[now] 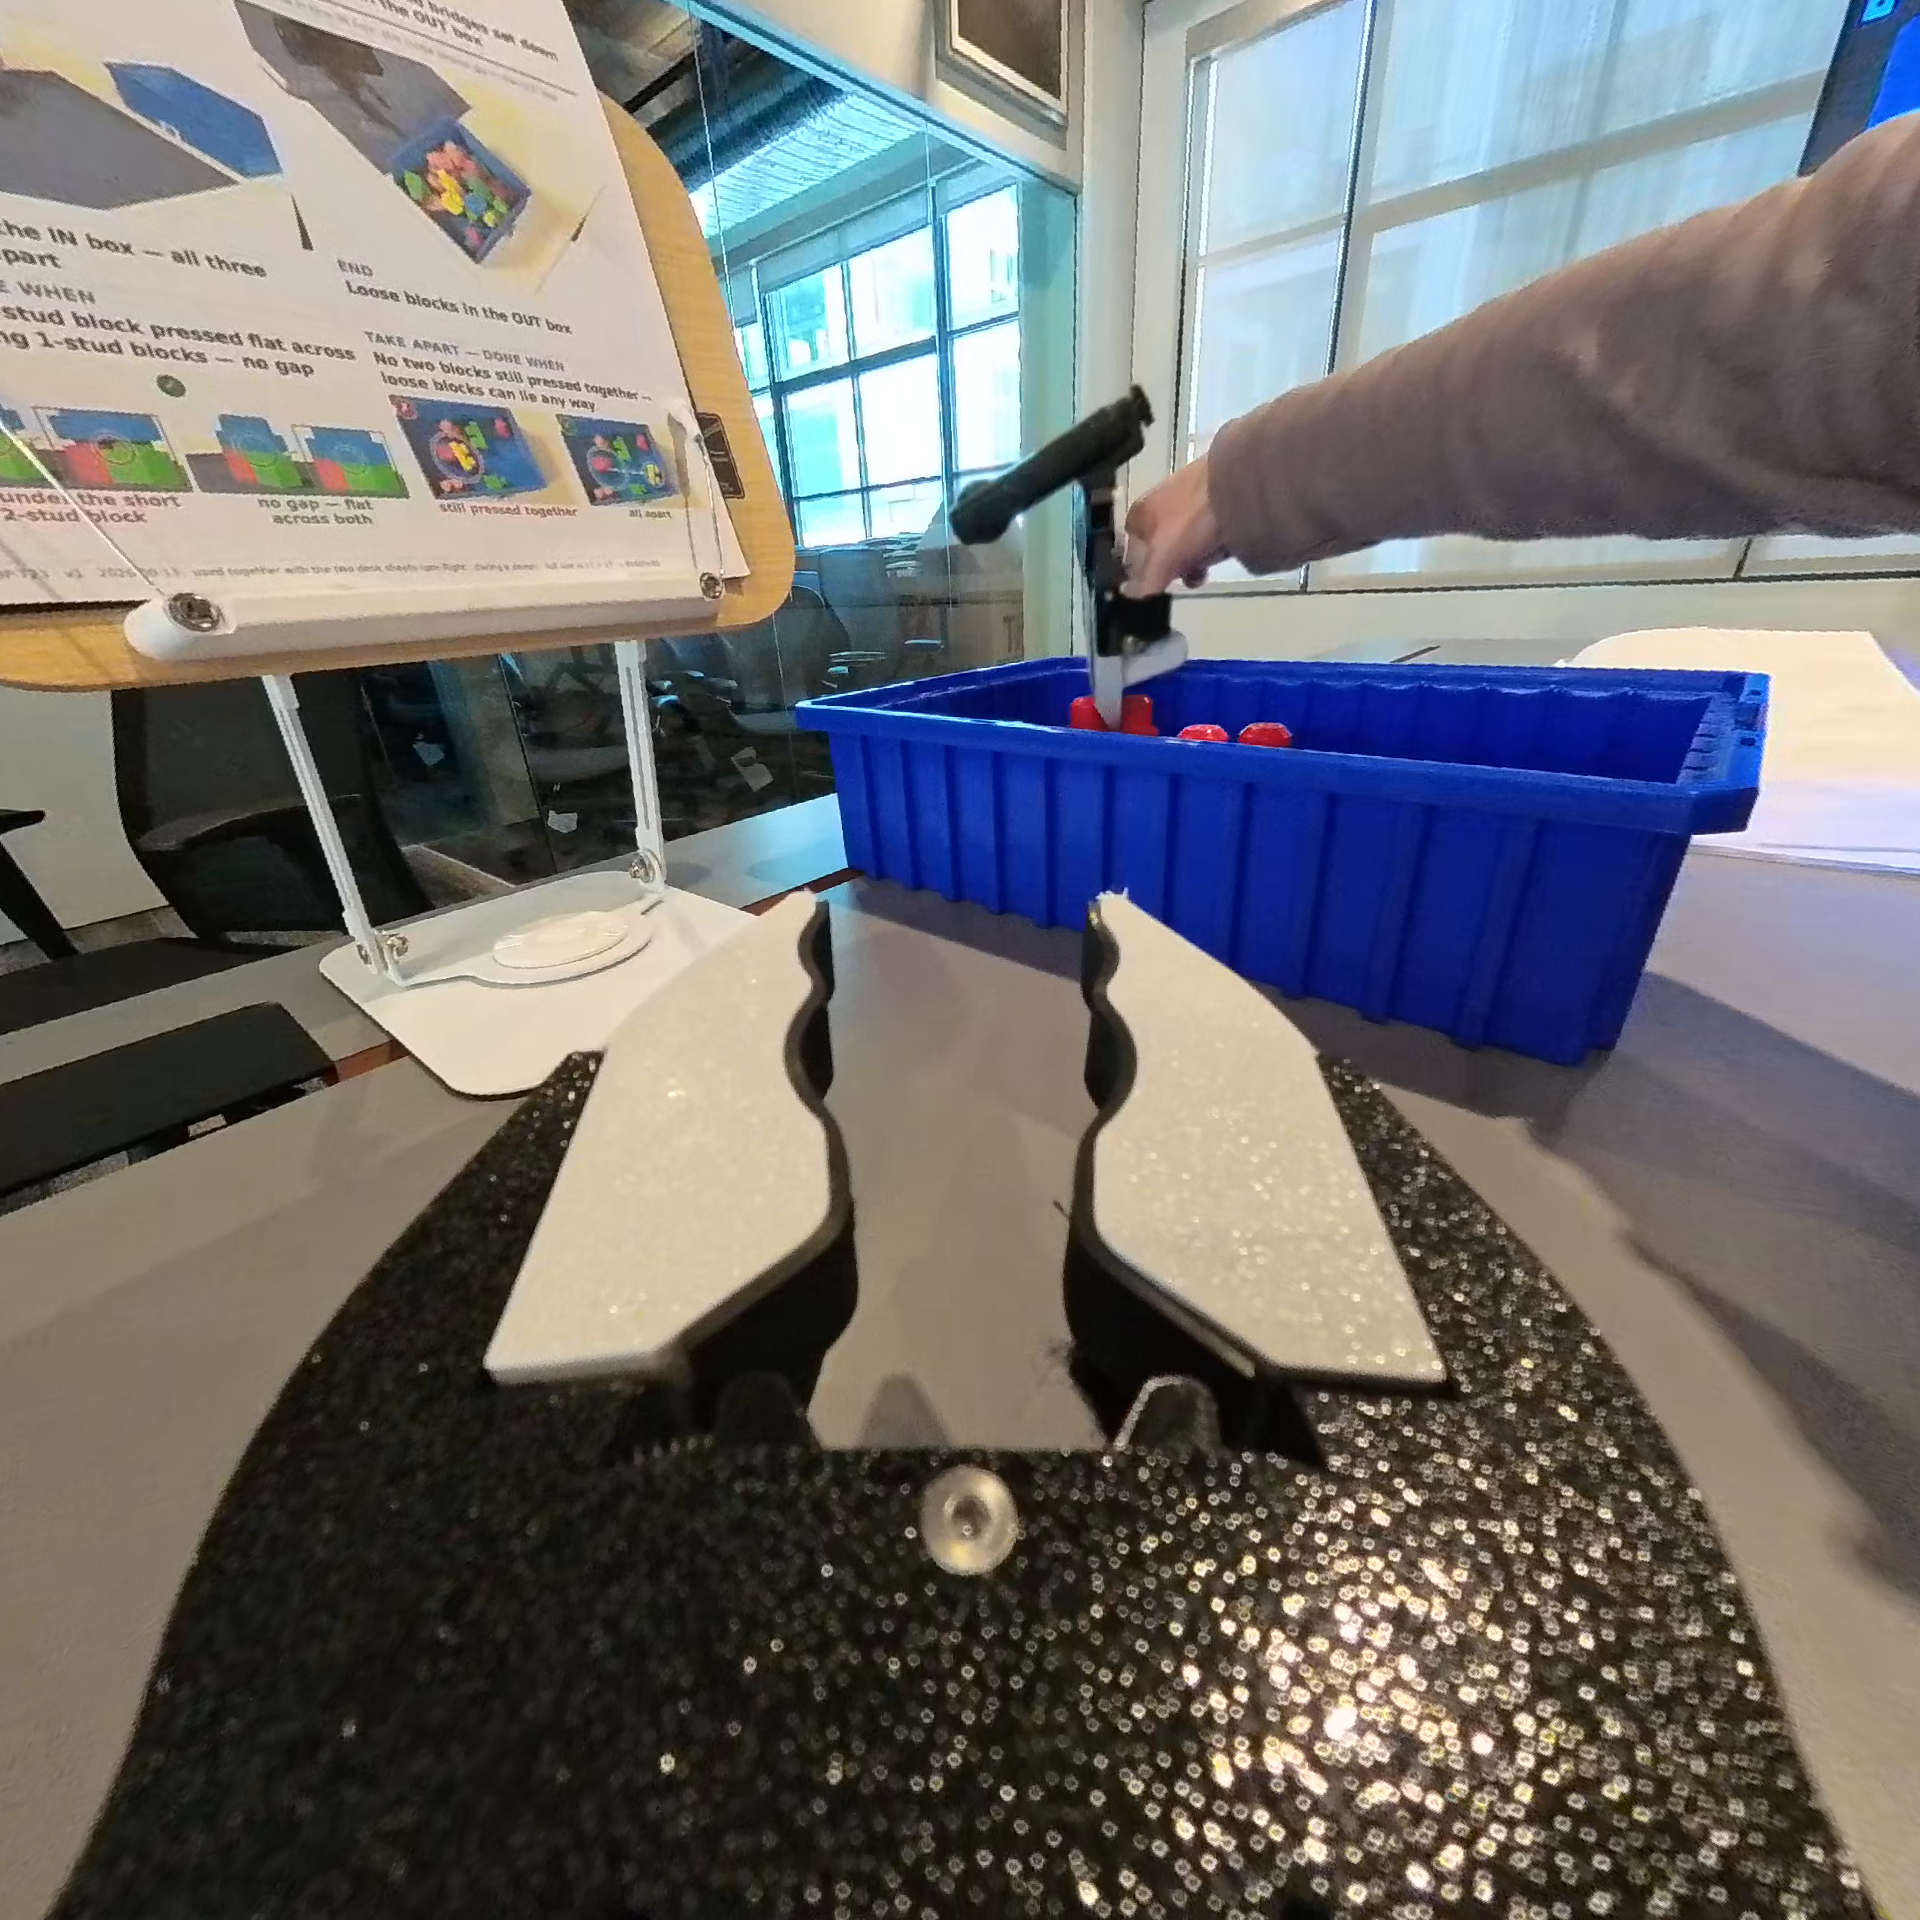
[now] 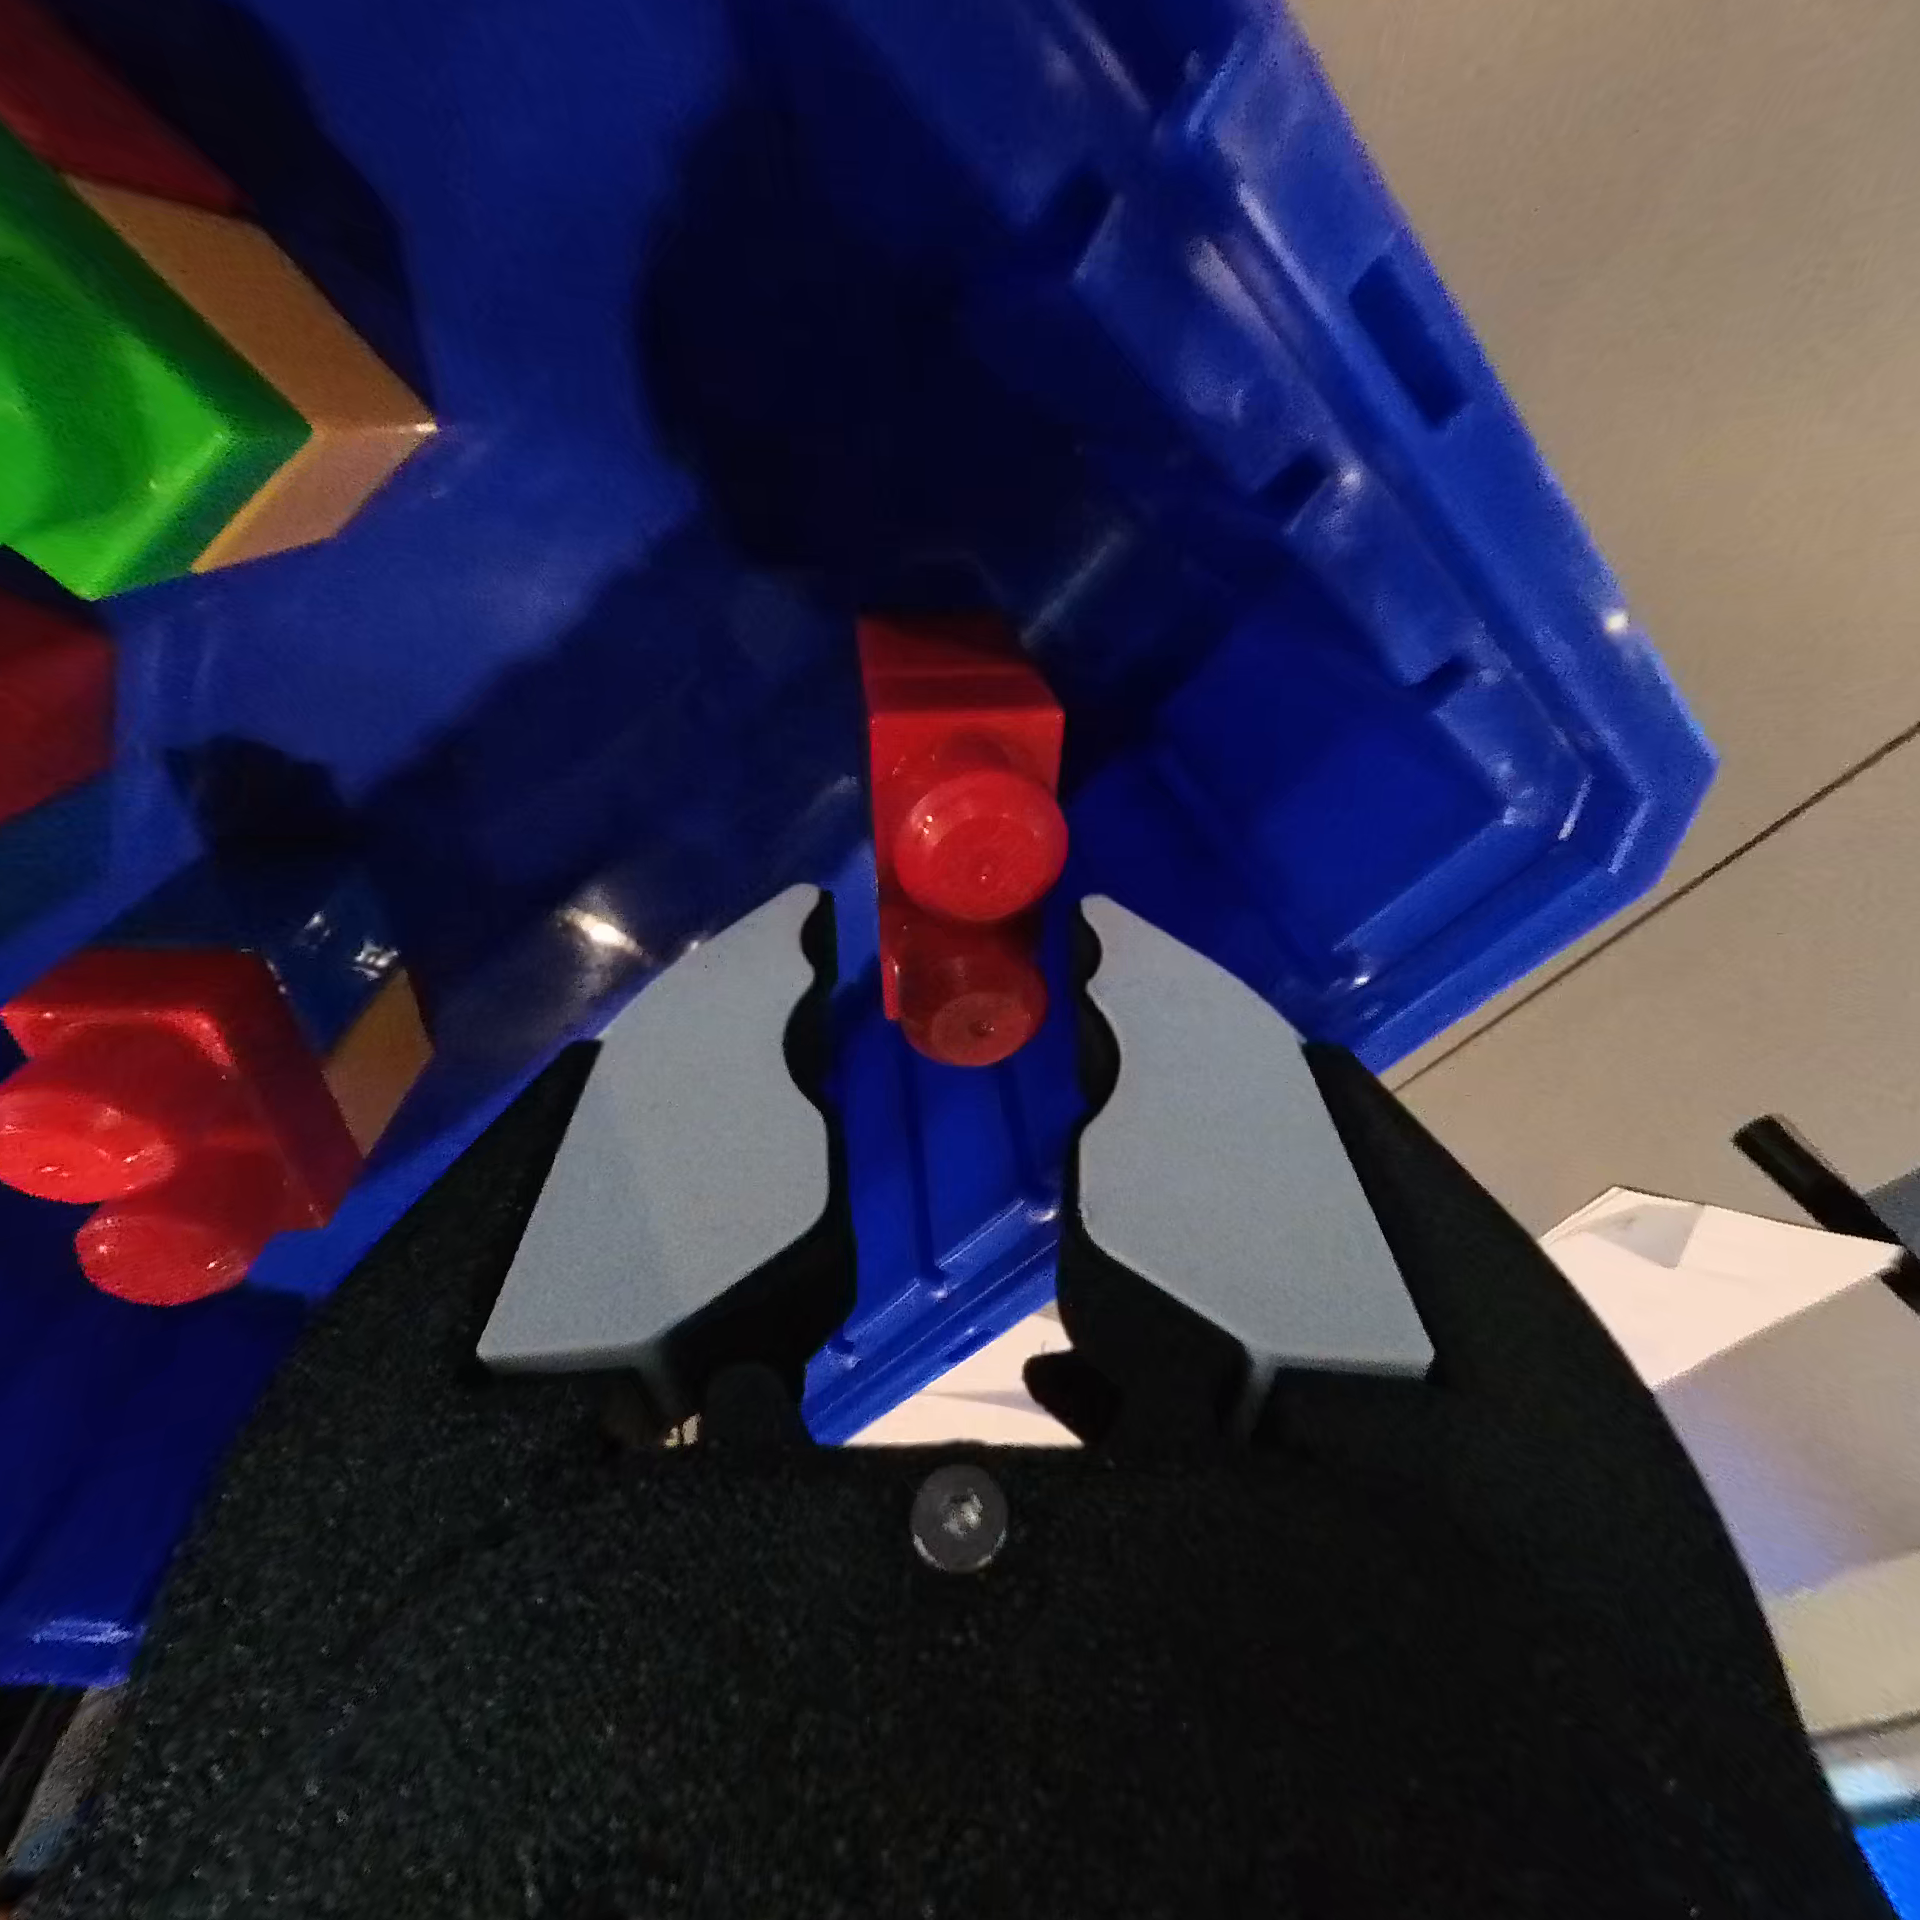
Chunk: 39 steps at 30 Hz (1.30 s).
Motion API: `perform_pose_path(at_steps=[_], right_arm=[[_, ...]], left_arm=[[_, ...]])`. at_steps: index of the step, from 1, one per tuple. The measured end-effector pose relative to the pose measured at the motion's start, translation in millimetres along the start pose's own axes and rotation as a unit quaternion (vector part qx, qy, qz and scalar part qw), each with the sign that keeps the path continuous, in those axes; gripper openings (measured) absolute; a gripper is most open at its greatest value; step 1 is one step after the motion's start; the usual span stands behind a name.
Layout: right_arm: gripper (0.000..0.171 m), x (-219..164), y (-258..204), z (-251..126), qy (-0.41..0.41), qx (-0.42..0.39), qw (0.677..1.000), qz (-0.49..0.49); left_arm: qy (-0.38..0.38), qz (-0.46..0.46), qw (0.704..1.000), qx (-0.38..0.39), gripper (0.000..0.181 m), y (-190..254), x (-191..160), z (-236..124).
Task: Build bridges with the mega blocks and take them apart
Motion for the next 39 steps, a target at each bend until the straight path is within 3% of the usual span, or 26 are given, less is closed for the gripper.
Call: perform_pose_path(at_steps=[1,3,8,12,15,19,24,30,35,39], right_arm=[[0.039,-1,-1,2,-0.006,0.002,1.0,-0.003],[0.029,0,-1,3,-0.002,-0.005,1.0,-0.019],[0.029,5,-12,0,0.014,-0.012,0.991,-0.13],[0.028,11,-21,-4,0.035,-0.055,0.95,-0.305],[0.028,16,-33,-6,0.058,-0.045,0.921,-0.381],[0.028,19,-35,-5,0.059,-0.04,0.919,-0.389],[0.029,10,-39,-5,0.045,0.004,0.948,-0.315],[0.056,21,-50,-32,0.134,0.056,0.958,-0.247],[0.071,39,-90,-42,0.154,0.077,0.945,-0.278],[0.062,49,-102,-31,0.116,0.014,0.936,-0.332]], left_arm=[[0.0,0.0,1.0,0.0,0.046,0,0,0],[0.001,-0.001,1.0,0.0,0.046,0,0,0],[0.001,-0.001,1.0,0.0,0.046,0,0,0],[0.001,-0.002,1.0,0.0,0.046,0,0,0],[0.001,-0.002,1.0,-0.001,0.046,0,0,0],[0.001,-0.002,1.0,-0.001,0.046,0,0,-1],[0.002,-0.005,1.0,-0.001,0.046,-1,0,-1],[0.001,-0.007,1.0,0.0,0.046,-1,0,0],[0.001,-0.007,1.0,-0.001,0.046,-1,0,0],[0.002,-0.006,1.0,-0.002,0.046,-1,0,-1]])
Point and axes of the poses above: each gripper's, where its closed fingertips meet, z out along the fingers, x out of its top, y = z × x across the jaws, the point moved 2 cm from there along -z, back along the fingers, and after that the axes turned 10 degrees about z, right-handed, at the moved point
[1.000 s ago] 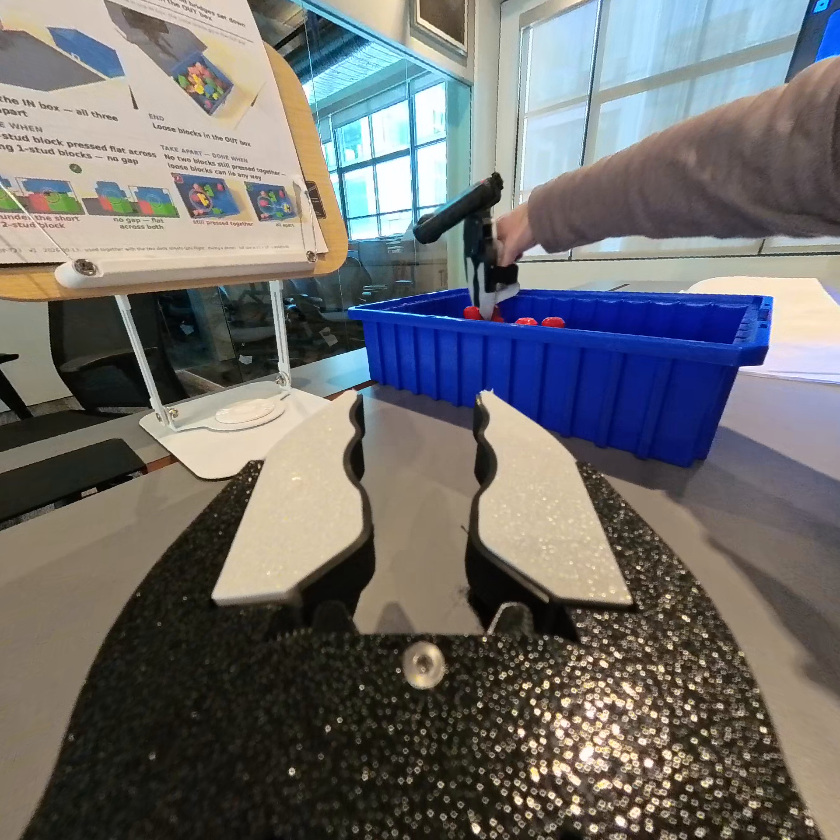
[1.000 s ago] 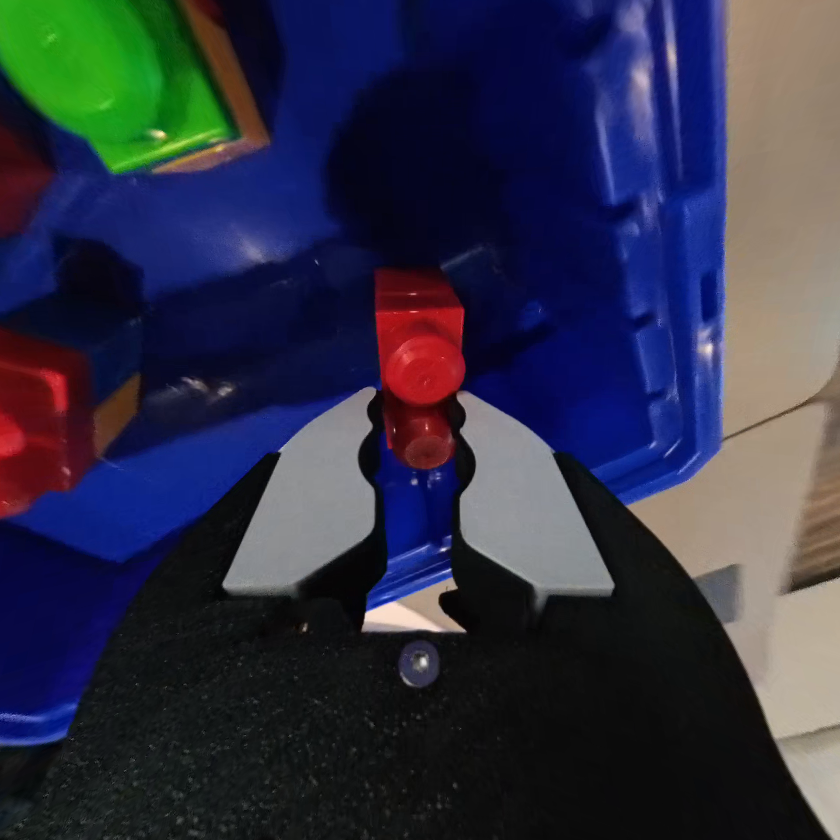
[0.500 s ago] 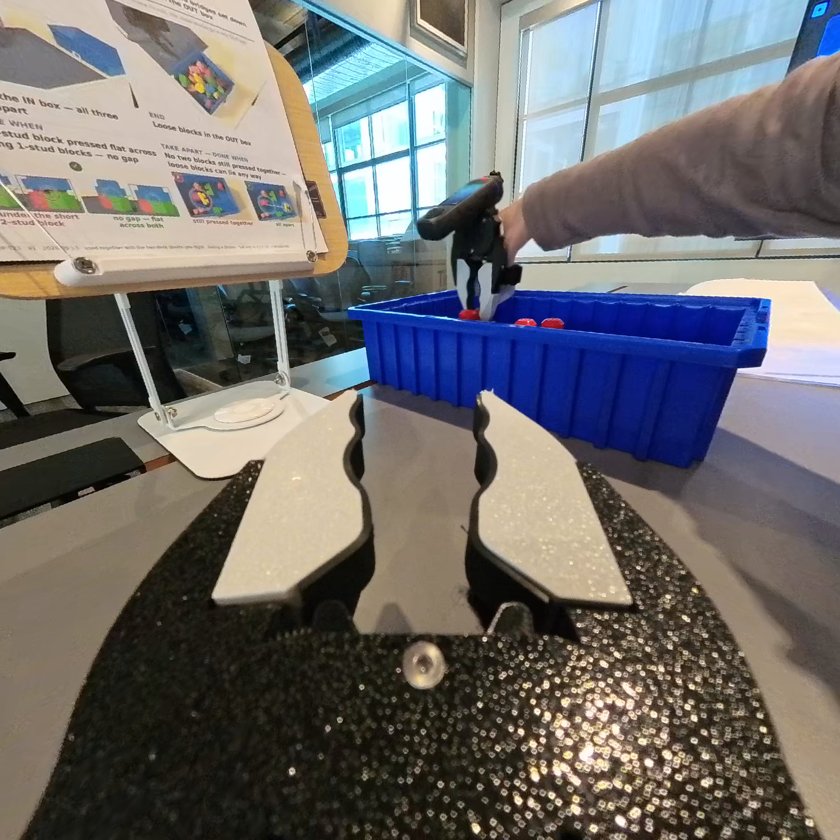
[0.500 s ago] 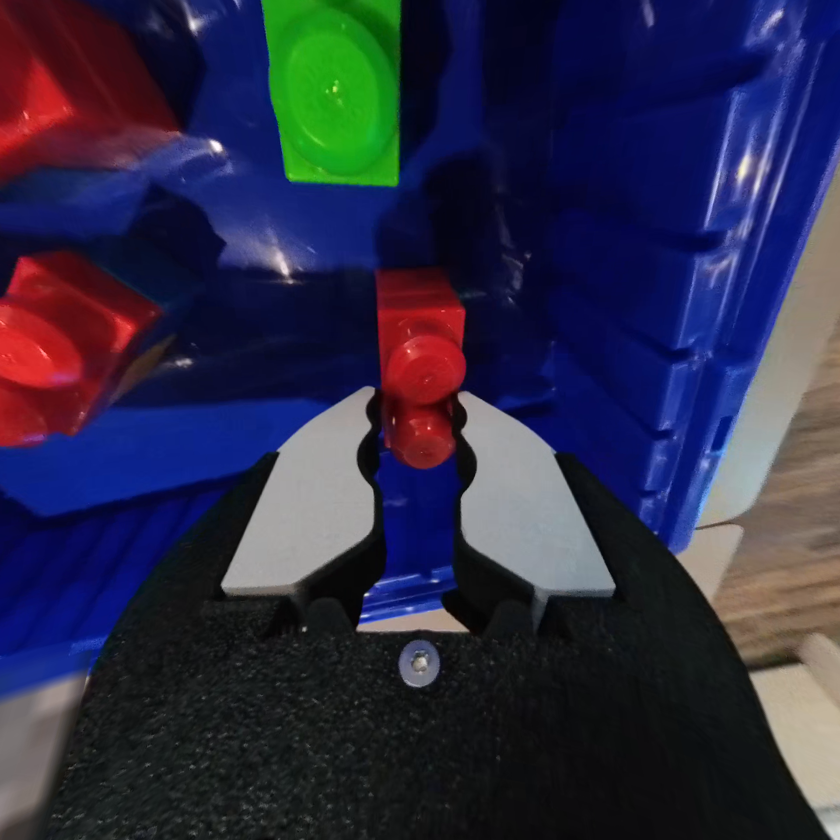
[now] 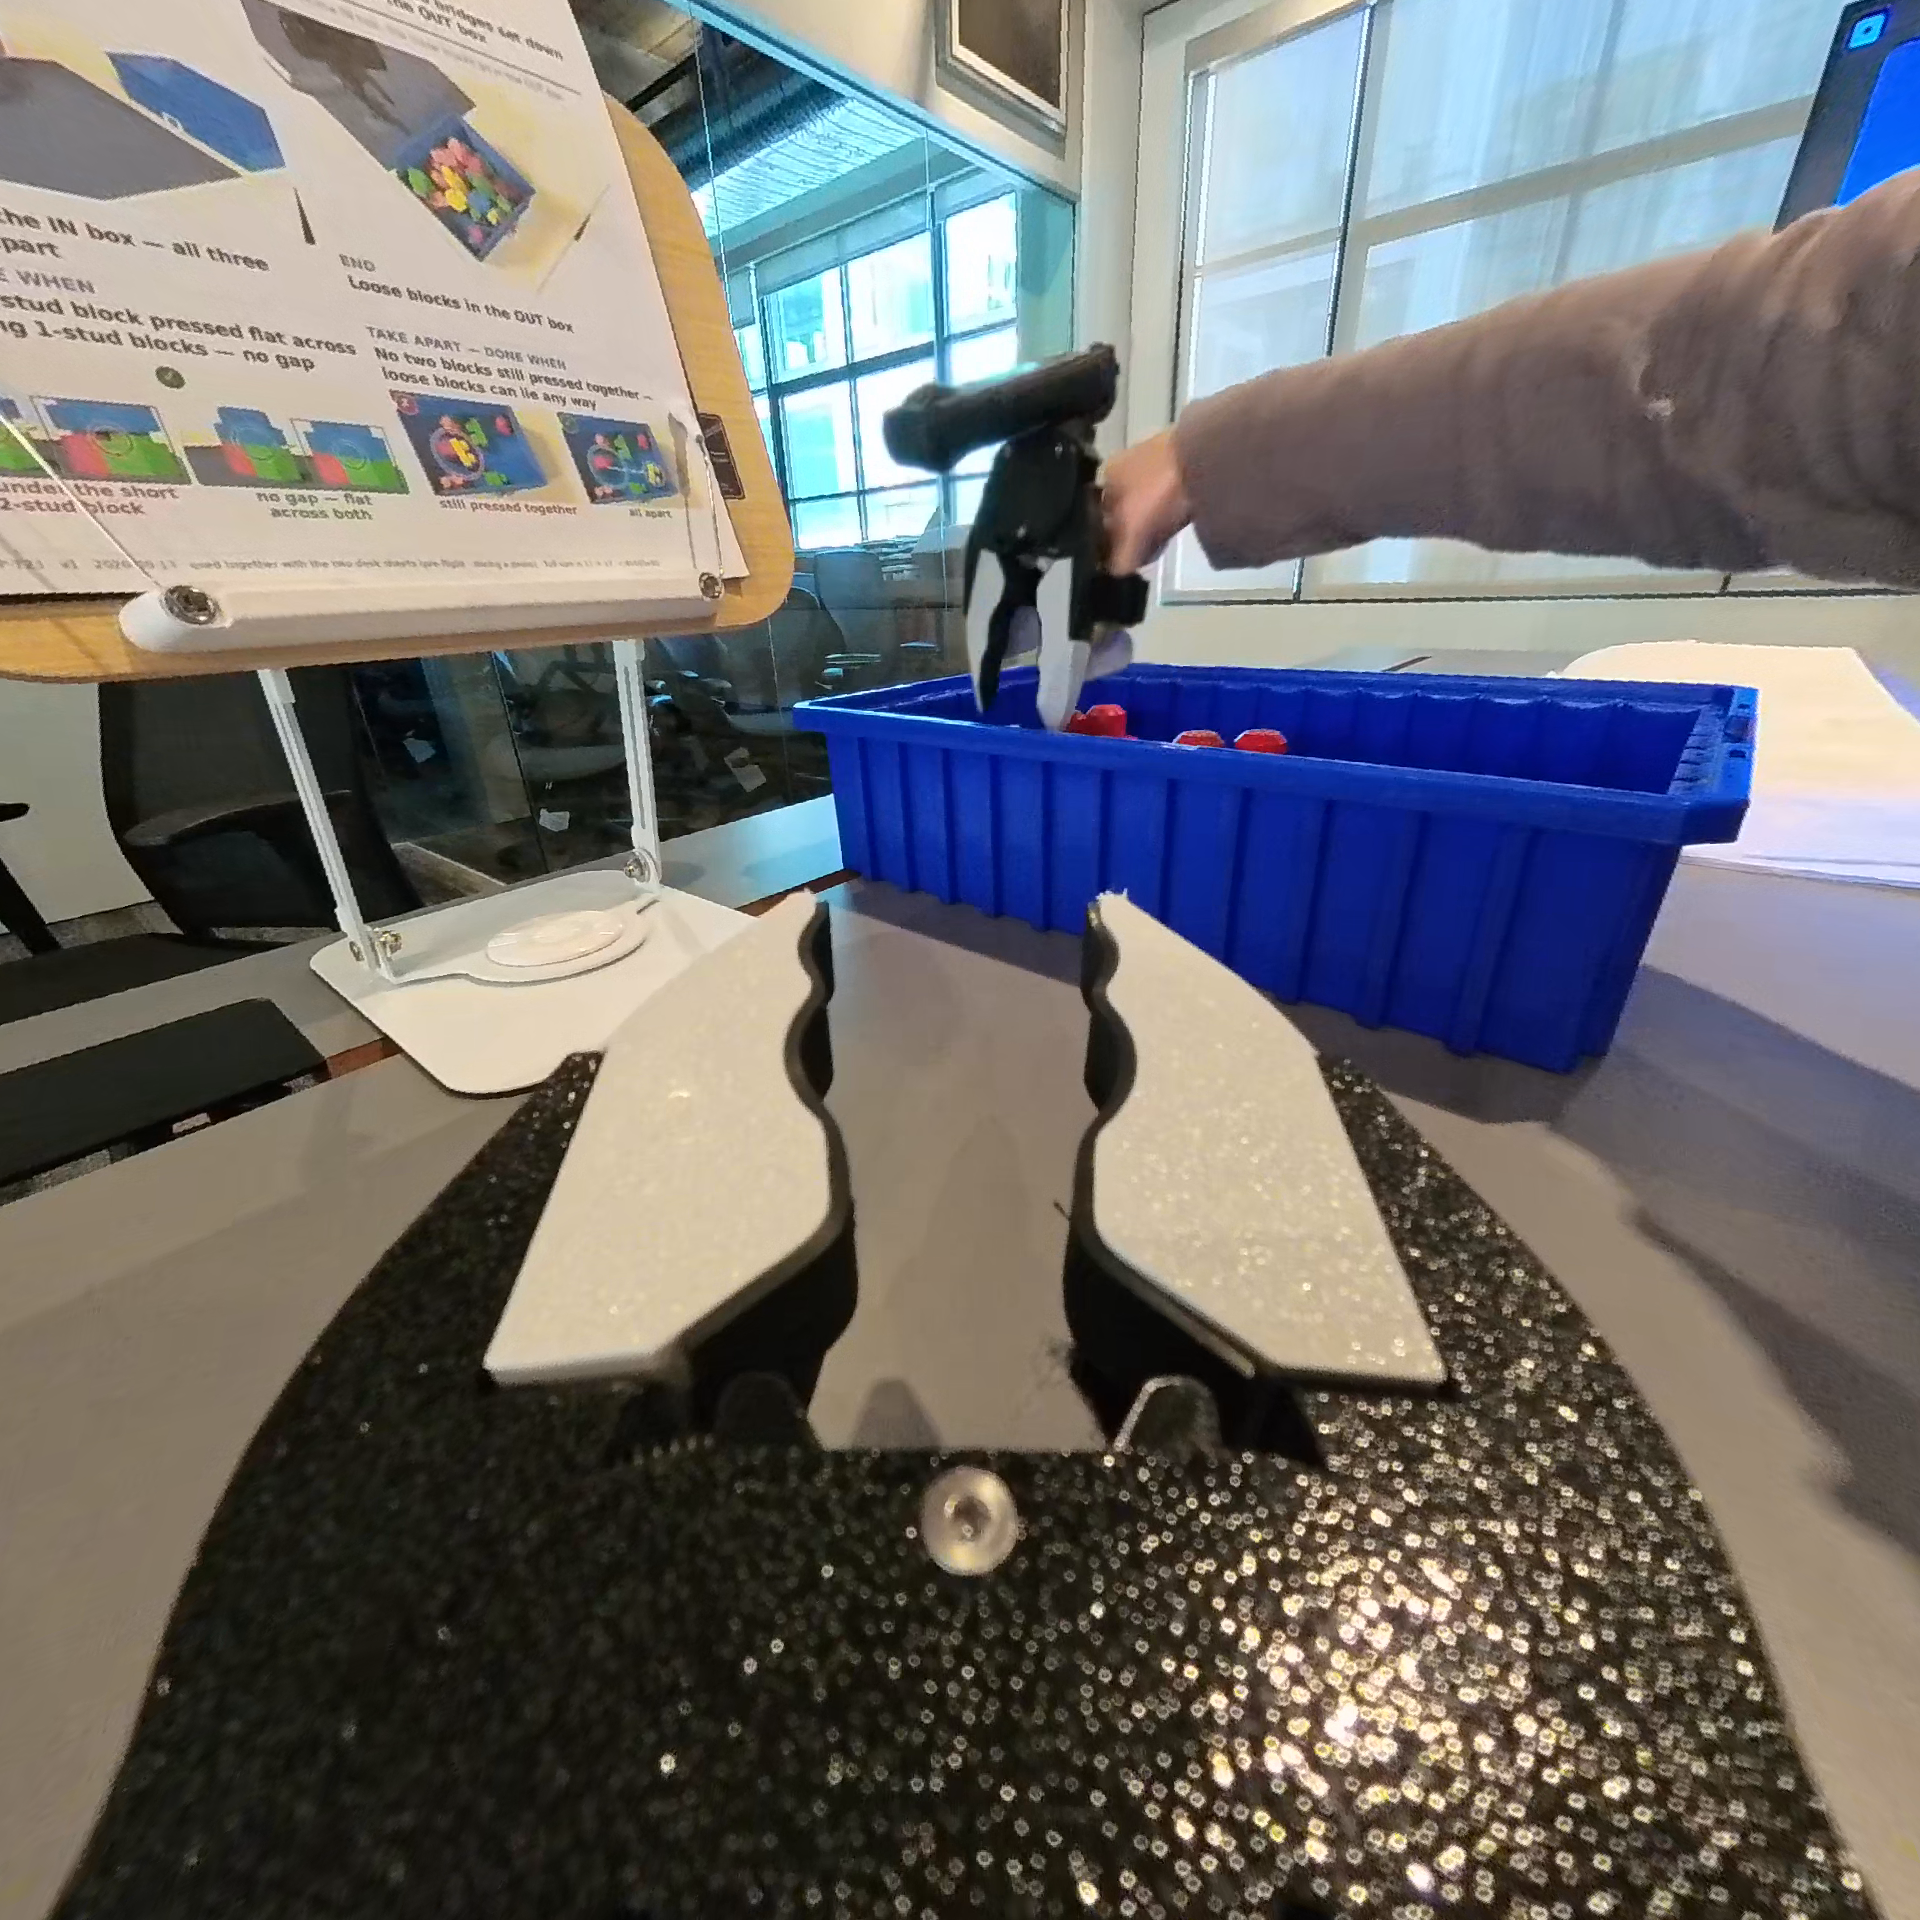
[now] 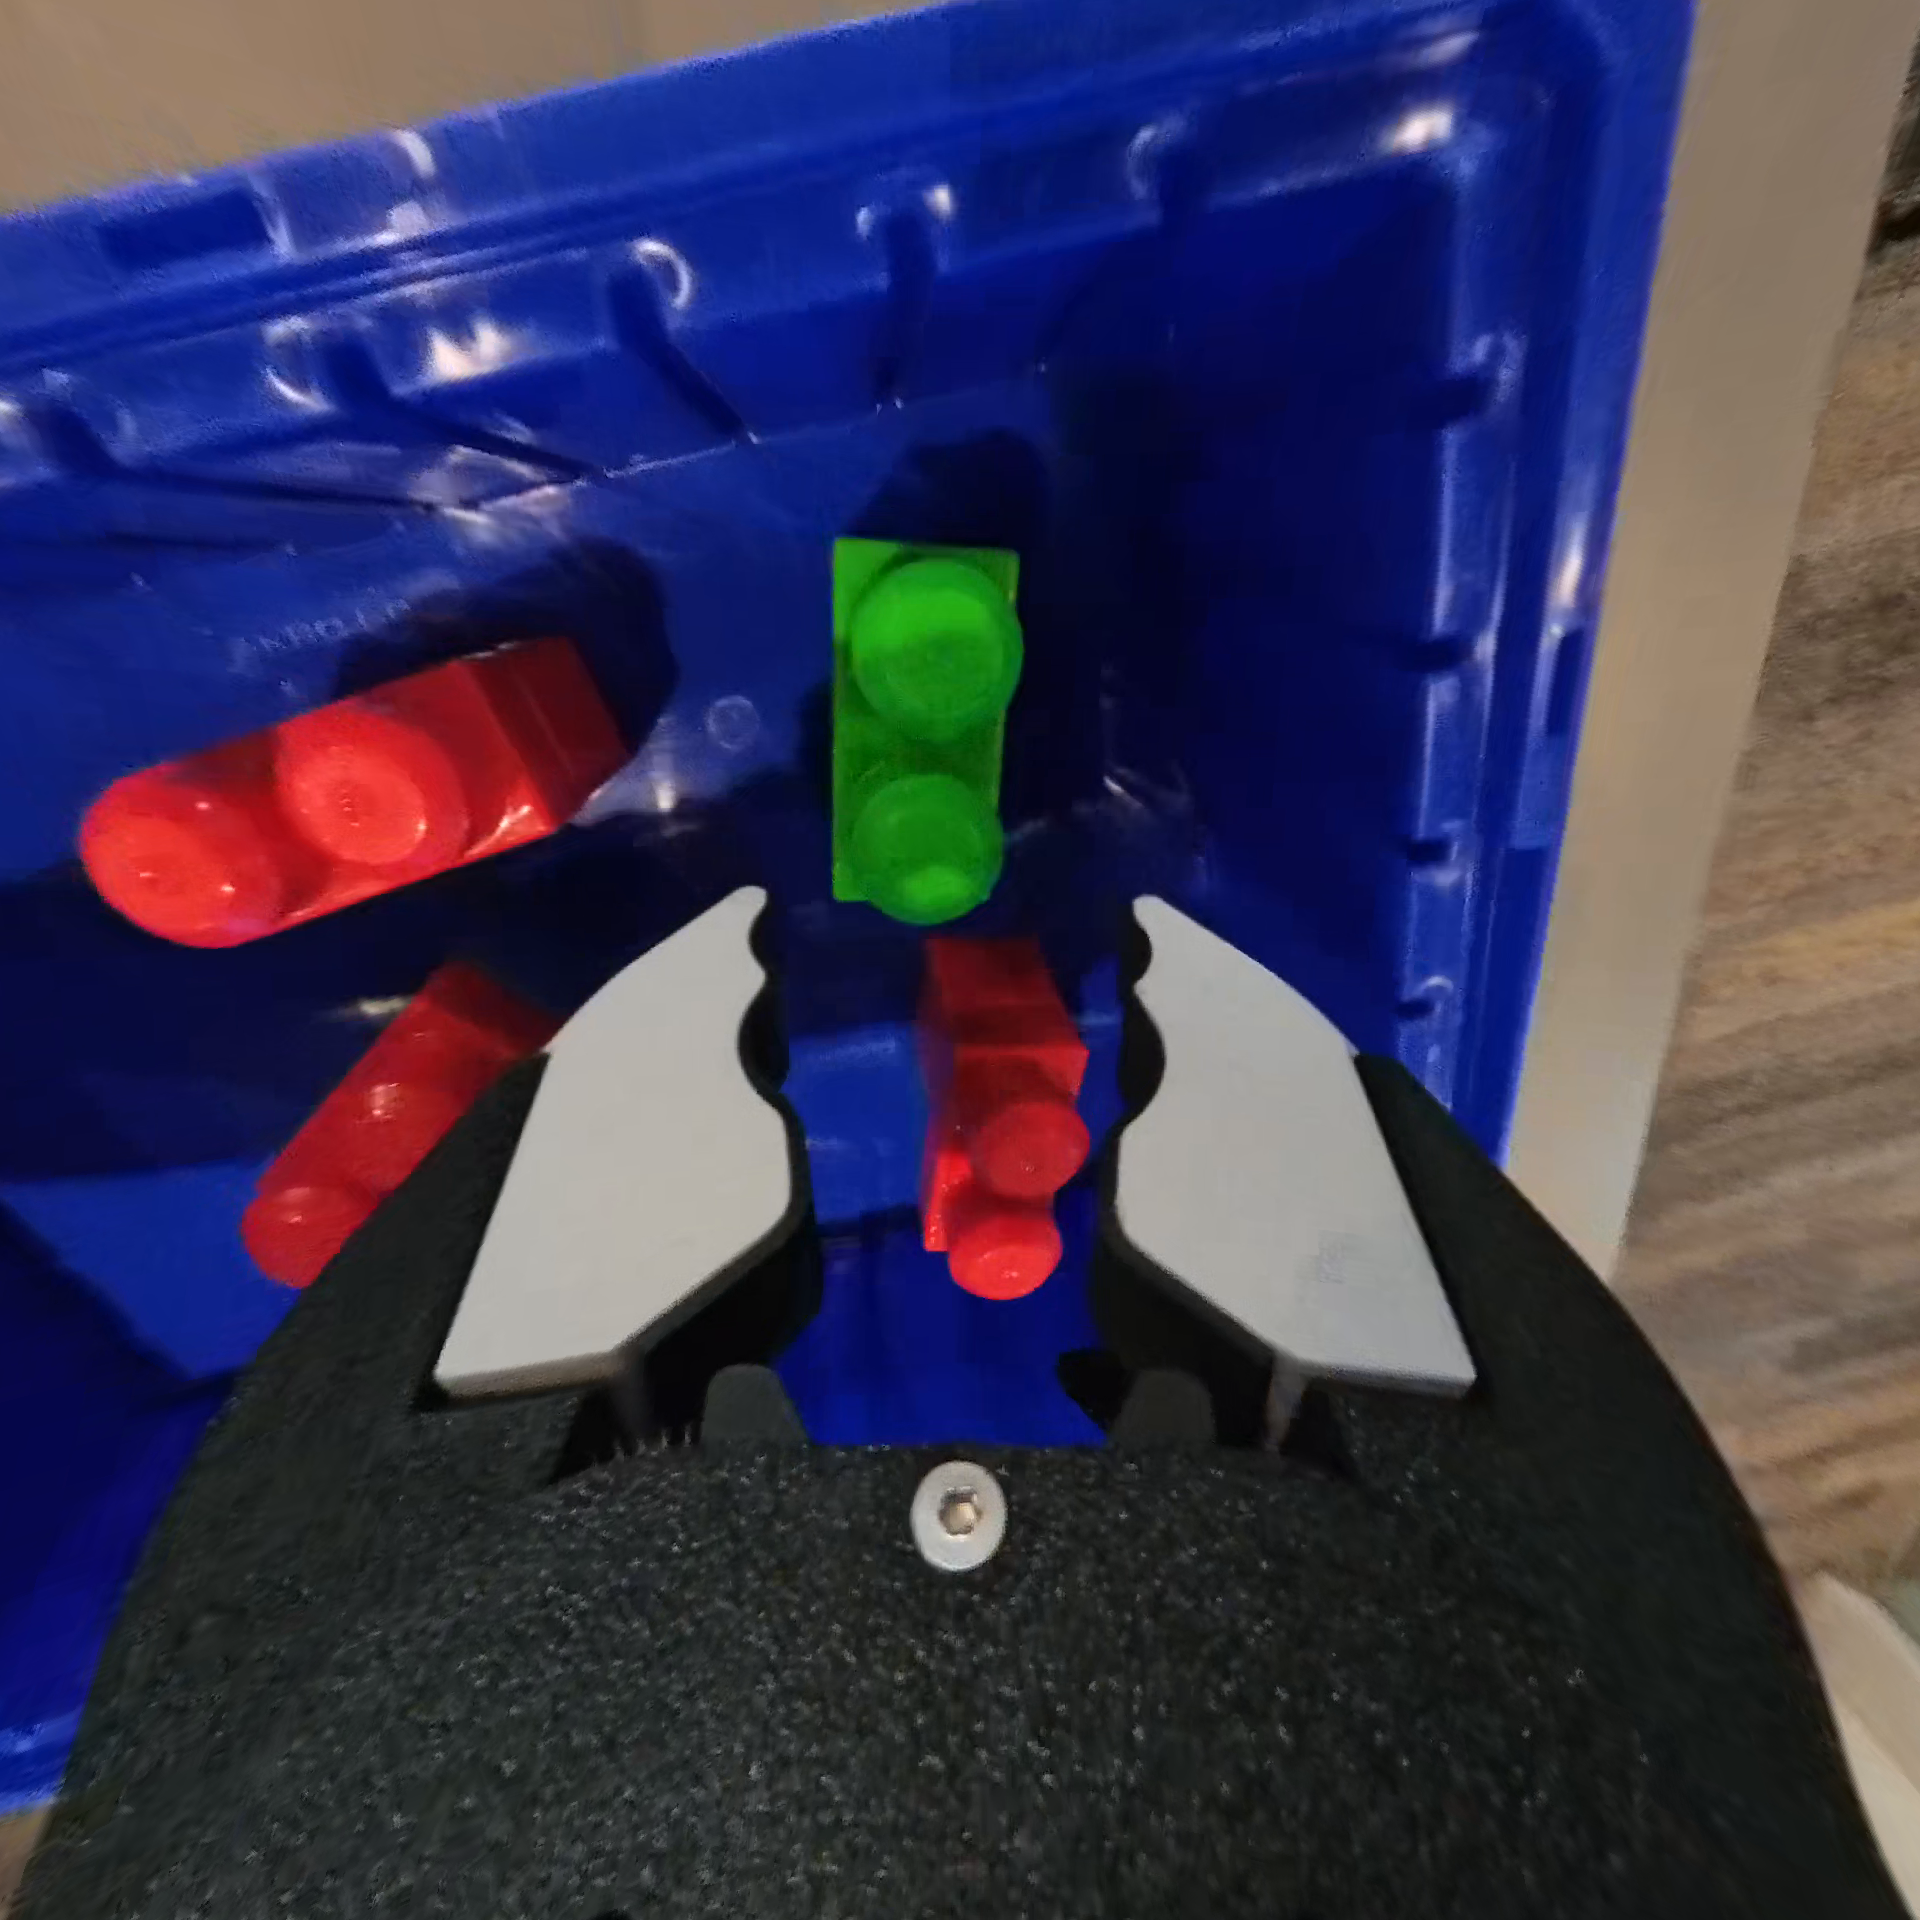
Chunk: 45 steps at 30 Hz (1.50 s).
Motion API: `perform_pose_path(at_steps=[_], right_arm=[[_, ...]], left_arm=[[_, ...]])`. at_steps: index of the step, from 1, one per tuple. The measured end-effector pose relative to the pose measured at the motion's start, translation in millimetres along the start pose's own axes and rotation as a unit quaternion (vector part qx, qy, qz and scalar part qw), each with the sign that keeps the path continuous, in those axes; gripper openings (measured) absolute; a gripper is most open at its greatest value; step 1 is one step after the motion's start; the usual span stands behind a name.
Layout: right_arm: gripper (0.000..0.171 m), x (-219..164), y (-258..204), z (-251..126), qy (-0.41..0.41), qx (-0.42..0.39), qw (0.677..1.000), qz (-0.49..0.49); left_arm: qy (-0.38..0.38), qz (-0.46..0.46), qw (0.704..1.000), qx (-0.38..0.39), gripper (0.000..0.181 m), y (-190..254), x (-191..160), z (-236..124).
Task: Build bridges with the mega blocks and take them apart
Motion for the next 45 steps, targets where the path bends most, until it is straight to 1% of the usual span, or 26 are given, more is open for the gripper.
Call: perform_pose_path(at_steps=[2,7,11,14,17,25,26,27,28,29,31,33,36,39,41,43,44,45], right_arm=[[0.052,2,-3,8,-0.019,-0.007,0.999,-0.028],[0.051,8,-5,24,-0.036,-0.006,0.999,-0.04],[0.046,9,2,26,-0.04,-0.024,0.997,-0.06],[0.038,11,5,26,-0.043,-0.037,0.995,-0.087],[0.038,12,6,27,-0.047,-0.04,0.993,-0.097],[0.037,13,10,27,-0.042,-0.038,0.996,-0.07],[0.038,12,7,24,-0.04,-0.028,0.997,-0.063],[0.043,11,5,20,-0.037,-0.022,0.998,-0.052],[0.049,9,5,13,-0.032,-0.019,0.999,-0.038],[0.052,6,5,5,-0.023,-0.017,0.999,-0.026],[0.052,-6,9,-10,-0.016,-0.022,1.0,-0.001],[0.055,-28,15,-16,-0.04,-0.032,0.998,0.024],[0.06,-55,20,-7,-0.078,-0.033,0.995,0.047],[0.062,-70,20,6,-0.108,-0.022,0.992,0.062],[0.056,-76,22,13,-0.129,-0.026,0.99,0.058],[0.039,-79,28,17,-0.139,-0.049,0.988,0.034],[0.035,-79,30,18,-0.141,-0.057,0.988,0.019],[0.034,-79,32,19,-0.143,-0.06,0.988,0.008]], left_arm=[[0.0,0.0,1.0,-0.001,0.045,0,0,0],[0.0,0.001,1.0,-0.002,0.045,1,0,0],[0.0,0.001,1.0,-0.002,0.045,1,0,0],[-0.001,0.001,1.0,-0.004,0.045,1,0,0],[0.0,0.001,1.0,-0.004,0.045,1,0,0],[0.0,0.001,1.0,-0.006,0.044,2,0,0],[0.0,0.001,1.0,-0.006,0.044,2,0,0],[0.001,0.0,1.0,-0.005,0.044,1,0,0],[0.001,-0.001,1.0,-0.005,0.045,1,0,0],[0.002,-0.002,1.0,-0.004,0.045,1,0,0],[0.002,-0.004,1.0,-0.003,0.045,0,0,0],[0.001,-0.005,1.0,-0.003,0.045,0,0,0],[0.001,-0.004,1.0,-0.003,0.045,0,0,0],[0.001,-0.004,1.0,-0.003,0.045,0,0,0],[0.002,-0.004,1.0,-0.003,0.045,0,0,0],[0.001,-0.003,1.0,-0.004,0.045,1,0,0],[0.001,-0.003,1.0,-0.004,0.045,1,0,0],[0.001,-0.003,1.0,-0.004,0.045,1,0,0]])
Point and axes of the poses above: each gripper's, where its closed fingertips meet, z out along the fingers, x out of its top, y = z × x across the jaws, the point moved 2 cm from there along -z, back along the fingers, and after that the axes turned 10 degrees about z, right-handed, at the moved point
